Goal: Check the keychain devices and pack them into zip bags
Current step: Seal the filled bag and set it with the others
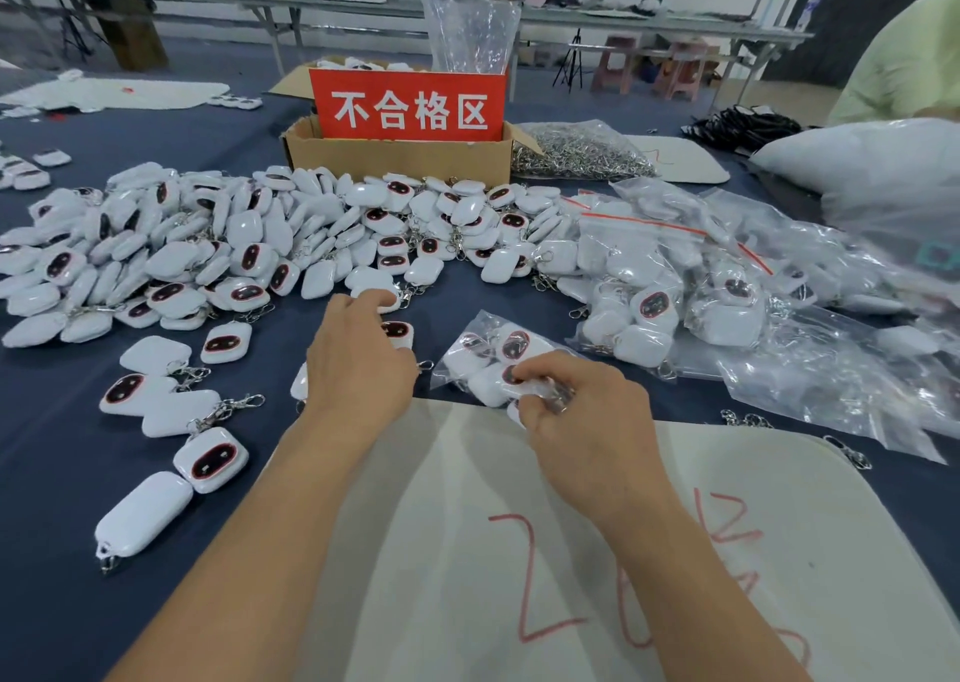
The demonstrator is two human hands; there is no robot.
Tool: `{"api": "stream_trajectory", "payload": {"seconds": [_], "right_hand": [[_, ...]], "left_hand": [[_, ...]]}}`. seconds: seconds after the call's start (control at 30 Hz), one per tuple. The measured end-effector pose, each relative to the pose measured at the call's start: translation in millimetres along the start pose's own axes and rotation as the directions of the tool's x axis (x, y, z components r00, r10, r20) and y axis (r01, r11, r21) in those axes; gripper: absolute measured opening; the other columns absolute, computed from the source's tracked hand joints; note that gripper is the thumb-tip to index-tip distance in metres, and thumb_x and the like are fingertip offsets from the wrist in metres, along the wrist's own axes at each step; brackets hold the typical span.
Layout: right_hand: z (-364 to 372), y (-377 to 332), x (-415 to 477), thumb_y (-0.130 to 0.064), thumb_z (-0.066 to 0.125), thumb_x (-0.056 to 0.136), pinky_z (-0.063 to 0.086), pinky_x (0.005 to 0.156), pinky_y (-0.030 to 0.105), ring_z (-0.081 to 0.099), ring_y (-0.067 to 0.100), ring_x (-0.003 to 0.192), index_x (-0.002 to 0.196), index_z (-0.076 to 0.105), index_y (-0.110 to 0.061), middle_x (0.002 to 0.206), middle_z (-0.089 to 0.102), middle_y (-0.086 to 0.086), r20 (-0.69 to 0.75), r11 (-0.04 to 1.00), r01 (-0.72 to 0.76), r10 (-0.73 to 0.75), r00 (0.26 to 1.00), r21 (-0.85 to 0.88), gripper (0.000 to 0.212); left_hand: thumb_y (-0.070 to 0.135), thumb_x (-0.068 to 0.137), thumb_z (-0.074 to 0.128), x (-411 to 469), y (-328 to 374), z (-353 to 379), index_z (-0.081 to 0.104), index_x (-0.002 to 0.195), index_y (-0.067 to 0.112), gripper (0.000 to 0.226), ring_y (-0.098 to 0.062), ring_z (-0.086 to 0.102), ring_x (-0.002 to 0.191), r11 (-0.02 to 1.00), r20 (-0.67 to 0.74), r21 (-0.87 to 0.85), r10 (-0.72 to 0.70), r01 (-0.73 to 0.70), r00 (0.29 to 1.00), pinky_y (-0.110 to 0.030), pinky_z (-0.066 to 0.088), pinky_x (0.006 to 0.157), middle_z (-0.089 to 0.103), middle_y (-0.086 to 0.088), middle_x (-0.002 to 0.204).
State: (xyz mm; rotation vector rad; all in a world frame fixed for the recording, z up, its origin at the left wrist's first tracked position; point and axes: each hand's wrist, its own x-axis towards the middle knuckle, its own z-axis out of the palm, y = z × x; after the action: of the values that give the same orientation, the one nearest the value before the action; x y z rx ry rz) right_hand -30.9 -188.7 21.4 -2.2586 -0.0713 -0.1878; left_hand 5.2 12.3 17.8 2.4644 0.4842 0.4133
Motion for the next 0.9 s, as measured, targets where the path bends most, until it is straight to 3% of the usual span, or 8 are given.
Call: {"api": "stream_trajectory", "payload": {"seconds": [0.1,0.2,0.4,0.5,0.6,0.67,0.77,0.9], "right_hand": [[0.3,2.1,2.2,-0.015,0.066,0.086,0.043,0.071,0.008,0.056,-0.011,0.093,0.093,0.078,-0.037,0.087,0.069,-0.026,-0.004,0.999,0.002,-0.002,1.000,0.037,0.026],[0.4,2.5,2.6,-0.017,0.065,0.087,0.051,0.078,0.023,0.061,0.000,0.088,0.094,0.077,-0.038,0.091,0.070,-0.026,0.007,0.998,-0.027,0.027,1.000,0.054,0.025],[-0.5,0.9,3.0,-0.018,0.064,0.087,0.056,0.084,0.035,0.064,0.007,0.087,0.095,0.076,-0.038,0.093,0.071,-0.023,0.016,0.997,-0.049,0.048,0.999,0.061,0.024],[-0.6,0.5,0.7,-0.026,0.064,0.086,0.054,0.086,0.031,0.063,0.006,0.096,0.097,0.076,-0.039,0.097,0.072,-0.022,-0.007,0.998,-0.003,0.003,1.000,0.063,0.021],[-3.5,-4.3,-0.5,-0.037,0.071,0.082,0.046,0.095,0.014,0.060,-0.008,0.112,0.114,0.072,-0.051,0.113,0.070,-0.031,-0.140,0.959,0.082,-0.046,0.989,0.270,0.035],[-6.2,-6.0,2.8,-0.037,0.073,0.082,0.051,0.096,0.021,0.066,-0.006,0.111,0.118,0.073,-0.044,0.117,0.073,-0.025,-0.102,0.870,0.090,-0.046,0.994,0.485,0.037],[-6.8,-6.5,8.9,-0.028,0.063,0.092,0.059,0.092,0.037,0.075,0.016,0.102,0.111,0.079,-0.028,0.106,0.080,-0.004,0.087,0.766,0.021,-0.100,0.991,0.643,0.025],[-7.0,-4.7,13.0,-0.022,0.060,0.094,0.063,0.087,0.041,0.077,0.021,0.092,0.102,0.081,-0.030,0.097,0.080,0.001,0.119,0.775,-0.011,-0.083,0.989,0.632,0.024]], "left_hand": [[0.025,0.097,0.057,-0.6,-2.5,1.2,0.060,0.136,0.015,0.041,-0.033,0.050,0.119,0.989,0.038,0.149,0.002,-0.008,0.999,-0.039,0.040,0.095,0.050,-0.010,0.135],[0.022,0.097,0.057,-1.3,-2.3,1.8,0.060,0.134,0.016,0.038,-0.033,0.050,0.120,0.988,0.042,0.152,0.026,-0.032,0.999,-0.043,0.040,0.097,0.055,-0.010,0.133],[0.000,0.088,0.068,-3.3,1.2,-0.3,0.060,0.117,0.026,0.040,-0.017,0.053,0.093,0.978,-0.186,-0.199,0.019,-0.057,0.982,-0.026,0.038,0.079,0.052,0.003,0.115],[0.007,0.086,0.077,-10.1,13.4,-8.5,0.066,0.103,0.036,0.035,0.002,0.065,0.085,0.844,-0.256,-0.517,0.004,-0.140,0.967,-0.007,0.045,0.067,0.065,0.014,0.102],[-0.004,0.075,0.085,-22.2,32.5,-9.3,0.072,0.101,0.031,0.046,0.001,0.073,0.079,0.583,-0.026,-0.811,0.044,-0.047,0.999,-0.012,0.053,0.067,0.077,0.016,0.091],[-0.015,0.070,0.083,-31.6,41.3,-4.6,0.075,0.099,0.021,0.047,-0.011,0.077,0.082,0.477,0.121,-0.879,0.171,0.026,0.978,-0.018,0.057,0.068,0.080,0.004,0.091],[-0.014,0.071,0.084,-39.9,45.1,1.4,0.079,0.097,0.012,0.038,-0.027,0.079,0.083,0.448,0.209,-0.892,0.303,0.055,0.930,-0.032,0.063,0.069,0.080,-0.010,0.093],[-0.014,0.072,0.083,-38.9,42.8,2.0,0.081,0.097,0.013,0.037,-0.033,0.078,0.086,0.481,0.233,-0.875,0.330,0.049,0.915,-0.043,0.065,0.076,0.080,-0.013,0.094]]}}
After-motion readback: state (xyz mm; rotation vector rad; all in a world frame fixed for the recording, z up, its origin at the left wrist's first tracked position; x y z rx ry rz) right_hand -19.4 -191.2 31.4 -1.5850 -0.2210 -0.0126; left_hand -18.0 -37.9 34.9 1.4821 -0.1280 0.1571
